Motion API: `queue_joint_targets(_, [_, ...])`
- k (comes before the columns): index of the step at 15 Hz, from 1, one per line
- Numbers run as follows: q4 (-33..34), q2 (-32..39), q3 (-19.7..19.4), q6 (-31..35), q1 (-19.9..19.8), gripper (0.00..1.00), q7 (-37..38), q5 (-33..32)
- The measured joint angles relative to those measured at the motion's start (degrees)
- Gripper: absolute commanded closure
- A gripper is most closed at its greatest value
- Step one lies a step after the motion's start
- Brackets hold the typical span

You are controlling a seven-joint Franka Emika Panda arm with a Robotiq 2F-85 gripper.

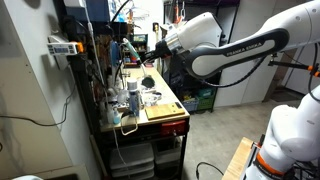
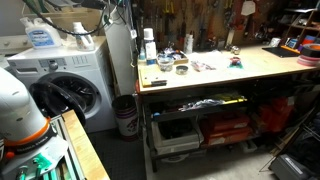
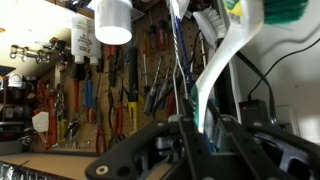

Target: Hang the cleaning brush on the wire

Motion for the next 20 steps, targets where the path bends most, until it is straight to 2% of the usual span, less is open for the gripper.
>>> queue_joint_targets(11, [-0.08, 0.05, -0.80, -0.08, 0.34, 0.96, -1.14, 3.22])
queue_joint_targets(20, [0.50, 1.96, -6.12, -0.09, 7.55, 0.96, -3.08, 3.83])
